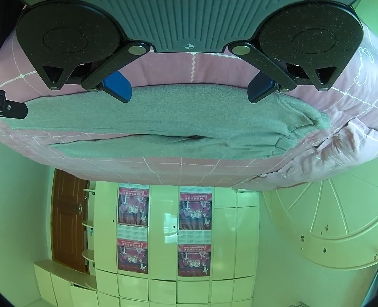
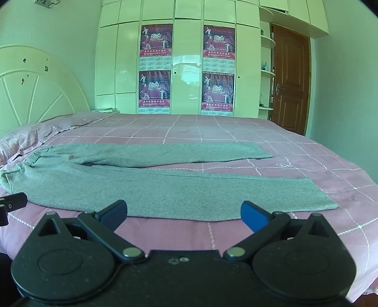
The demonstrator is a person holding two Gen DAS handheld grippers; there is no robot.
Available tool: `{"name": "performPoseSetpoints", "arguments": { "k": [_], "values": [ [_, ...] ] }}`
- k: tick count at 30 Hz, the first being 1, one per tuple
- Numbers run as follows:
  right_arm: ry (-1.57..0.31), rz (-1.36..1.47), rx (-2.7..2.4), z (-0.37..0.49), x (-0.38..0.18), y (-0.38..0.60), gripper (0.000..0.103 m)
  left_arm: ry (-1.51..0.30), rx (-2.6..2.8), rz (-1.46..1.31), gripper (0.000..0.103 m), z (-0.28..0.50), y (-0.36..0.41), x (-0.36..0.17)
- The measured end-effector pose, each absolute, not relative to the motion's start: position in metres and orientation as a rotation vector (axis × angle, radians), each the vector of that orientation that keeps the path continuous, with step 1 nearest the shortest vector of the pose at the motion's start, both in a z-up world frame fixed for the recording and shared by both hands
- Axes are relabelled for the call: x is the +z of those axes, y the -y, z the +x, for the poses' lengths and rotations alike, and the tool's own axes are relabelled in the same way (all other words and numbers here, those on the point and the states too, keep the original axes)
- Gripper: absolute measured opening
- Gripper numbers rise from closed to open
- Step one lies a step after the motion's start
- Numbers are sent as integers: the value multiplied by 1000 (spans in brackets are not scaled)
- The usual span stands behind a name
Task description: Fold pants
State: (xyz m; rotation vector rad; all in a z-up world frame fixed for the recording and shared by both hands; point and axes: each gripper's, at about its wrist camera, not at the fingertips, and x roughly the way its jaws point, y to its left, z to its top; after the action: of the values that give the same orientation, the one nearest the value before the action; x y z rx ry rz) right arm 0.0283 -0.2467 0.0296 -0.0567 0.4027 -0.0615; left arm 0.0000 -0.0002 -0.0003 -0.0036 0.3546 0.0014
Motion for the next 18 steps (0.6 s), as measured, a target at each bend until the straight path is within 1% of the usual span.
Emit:
{"name": "performPoseSetpoints", "arguments": {
  "k": [18],
  "values": [
    [-405,-56,-61,29,30,244,97,-355,-3,1,103,1,-6,2]
  ]
}}
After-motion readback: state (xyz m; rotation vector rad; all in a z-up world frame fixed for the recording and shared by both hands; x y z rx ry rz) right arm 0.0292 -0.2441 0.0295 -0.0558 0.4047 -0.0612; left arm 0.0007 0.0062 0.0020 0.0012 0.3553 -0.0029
